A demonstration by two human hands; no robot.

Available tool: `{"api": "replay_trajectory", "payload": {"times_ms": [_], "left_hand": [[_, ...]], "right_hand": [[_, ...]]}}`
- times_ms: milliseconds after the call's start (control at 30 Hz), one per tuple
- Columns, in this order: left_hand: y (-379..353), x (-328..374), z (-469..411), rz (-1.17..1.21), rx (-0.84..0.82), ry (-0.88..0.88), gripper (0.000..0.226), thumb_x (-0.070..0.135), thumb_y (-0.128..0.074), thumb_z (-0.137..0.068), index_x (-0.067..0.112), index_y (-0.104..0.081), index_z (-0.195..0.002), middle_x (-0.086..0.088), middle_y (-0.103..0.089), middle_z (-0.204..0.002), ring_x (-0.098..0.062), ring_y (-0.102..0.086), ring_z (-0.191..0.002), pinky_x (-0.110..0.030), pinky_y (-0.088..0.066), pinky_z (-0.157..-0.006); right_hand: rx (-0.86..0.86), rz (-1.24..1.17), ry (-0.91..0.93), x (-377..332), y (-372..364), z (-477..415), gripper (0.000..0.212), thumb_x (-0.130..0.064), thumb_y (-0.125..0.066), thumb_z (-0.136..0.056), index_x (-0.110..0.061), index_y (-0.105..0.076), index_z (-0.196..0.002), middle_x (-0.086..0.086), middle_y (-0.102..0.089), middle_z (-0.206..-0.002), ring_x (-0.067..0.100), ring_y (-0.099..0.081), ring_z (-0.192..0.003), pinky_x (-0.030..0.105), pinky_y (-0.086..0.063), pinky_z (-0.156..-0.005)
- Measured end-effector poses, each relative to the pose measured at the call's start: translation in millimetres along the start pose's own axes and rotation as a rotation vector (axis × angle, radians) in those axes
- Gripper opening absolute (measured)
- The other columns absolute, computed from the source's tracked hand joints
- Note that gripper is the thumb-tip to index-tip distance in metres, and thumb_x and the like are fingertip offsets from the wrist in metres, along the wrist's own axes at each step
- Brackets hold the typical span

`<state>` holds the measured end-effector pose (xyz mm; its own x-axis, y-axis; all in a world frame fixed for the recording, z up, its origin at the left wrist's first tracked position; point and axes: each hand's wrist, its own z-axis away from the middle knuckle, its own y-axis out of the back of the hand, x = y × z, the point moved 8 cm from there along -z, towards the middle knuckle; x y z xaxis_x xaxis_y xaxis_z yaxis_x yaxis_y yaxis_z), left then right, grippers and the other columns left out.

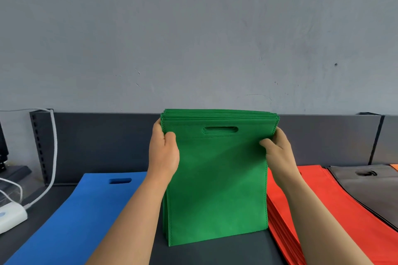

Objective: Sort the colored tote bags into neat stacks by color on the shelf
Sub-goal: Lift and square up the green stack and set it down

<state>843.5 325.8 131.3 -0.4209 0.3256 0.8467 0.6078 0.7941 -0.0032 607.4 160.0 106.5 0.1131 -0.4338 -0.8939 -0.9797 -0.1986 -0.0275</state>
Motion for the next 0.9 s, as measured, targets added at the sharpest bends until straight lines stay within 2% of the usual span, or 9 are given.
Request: {"api": "replay_trajectory", "payload": {"times_ms": [167,300,467,600,700,767,800,867,900], "left_hand": [[-3.9,0.1,-3.9,-0.002,-0.048,0.009,0.041,0.004,-0.03,-0.093,0.012,-0.048,-0.128,-0.002,-0.046,-0.077,-0.002,-0.035,-0.052,-0.013,-0.034,-0.043],[-6.1,-15.7,0.4,-0.052,-0.114,0.098,0.044,0.008,-0.03,-0.096,0.021,-0.04,-0.137,0.008,-0.05,-0.085,-0.004,-0.041,-0.067,-0.014,-0.037,-0.058],[-14.8,-51.7,33.1,-0.235,-0.218,0.2,0.051,0.019,-0.031,-0.103,0.013,-0.011,-0.15,0.018,-0.023,-0.074,0.004,-0.024,-0.058,-0.009,-0.036,-0.045],[-9.3,-62.5,29.4,-0.263,-0.163,0.221,0.049,0.018,-0.033,-0.103,0.009,-0.017,-0.148,0.018,-0.029,-0.076,0.003,-0.027,-0.059,-0.003,-0.037,-0.046],[-7.7,-66.3,28.1,-0.245,-0.138,0.25,0.05,0.018,-0.033,-0.103,0.009,-0.015,-0.149,0.018,-0.028,-0.079,0.003,-0.024,-0.058,-0.004,-0.036,-0.043],[-8.4,-67.5,27.7,-0.233,-0.138,0.261,0.051,0.019,-0.033,-0.103,0.011,-0.014,-0.149,0.017,-0.038,-0.094,0.005,-0.029,-0.061,-0.005,-0.035,-0.05],[-8.9,-67.3,26.2,-0.226,-0.135,0.261,0.05,0.019,-0.033,-0.103,0.011,-0.015,-0.149,0.014,-0.044,-0.108,0.006,-0.034,-0.067,-0.006,-0.035,-0.06],[-8.1,-68.6,19.9,-0.231,-0.127,0.262,0.049,0.02,-0.033,-0.103,0.012,-0.018,-0.149,0.005,-0.042,-0.132,0.003,-0.045,-0.083,-0.014,-0.034,-0.075],[-7.9,-70.2,16.6,-0.248,-0.128,0.267,0.047,0.02,-0.034,-0.103,0.012,-0.021,-0.148,0.003,-0.041,-0.133,-0.001,-0.046,-0.085,-0.016,-0.036,-0.074]], "right_hand": [[-0.019,-0.004,-0.055,12.4,-1.7,2.6,0.022,-0.012,-0.045,-0.096,-0.019,-0.055,-0.114,-0.004,-0.064,-0.113,0.013,-0.06,-0.103,0.036,-0.049,-0.09],[0.005,-0.087,-0.061,13.6,-1.2,4.0,0.018,-0.011,-0.046,-0.098,-0.011,-0.054,-0.114,0.003,-0.066,-0.11,0.016,-0.064,-0.1,0.029,-0.052,-0.082],[0.046,-0.124,-0.084,15.4,-0.6,2.6,0.019,-0.01,-0.047,-0.098,-0.01,-0.055,-0.115,0.004,-0.067,-0.109,0.018,-0.065,-0.098,0.032,-0.053,-0.083],[-0.054,-0.039,-0.071,23.9,-5.0,5.3,0.03,-0.012,-0.045,-0.097,-0.023,-0.052,-0.124,-0.007,-0.065,-0.115,0.009,-0.063,-0.102,0.031,-0.051,-0.087],[-0.155,0.041,-0.243,62.8,-9.7,19.0,0.042,-0.002,-0.042,-0.092,-0.023,-0.047,-0.128,-0.002,-0.062,-0.121,0.016,-0.061,-0.105,0.04,-0.049,-0.093],[-0.169,0.103,-0.304,78.2,-8.8,29.1,0.03,-0.001,-0.044,-0.094,-0.019,-0.054,-0.116,0.002,-0.065,-0.116,0.017,-0.063,-0.102,0.041,-0.051,-0.092],[-0.155,0.106,-0.31,79.9,-7.8,31.0,0.027,-0.002,-0.045,-0.095,-0.019,-0.057,-0.111,0.001,-0.067,-0.112,0.018,-0.064,-0.1,0.041,-0.051,-0.091],[-0.126,0.083,-0.317,76.6,-6.5,29.4,0.024,0.0,-0.047,-0.094,-0.017,-0.06,-0.105,0.002,-0.069,-0.105,0.02,-0.066,-0.096,0.041,-0.053,-0.088],[-0.115,0.071,-0.329,76.1,-6.2,27.2,0.023,0.001,-0.048,-0.093,-0.015,-0.061,-0.103,0.004,-0.069,-0.102,0.022,-0.067,-0.093,0.042,-0.054,-0.086]]}}
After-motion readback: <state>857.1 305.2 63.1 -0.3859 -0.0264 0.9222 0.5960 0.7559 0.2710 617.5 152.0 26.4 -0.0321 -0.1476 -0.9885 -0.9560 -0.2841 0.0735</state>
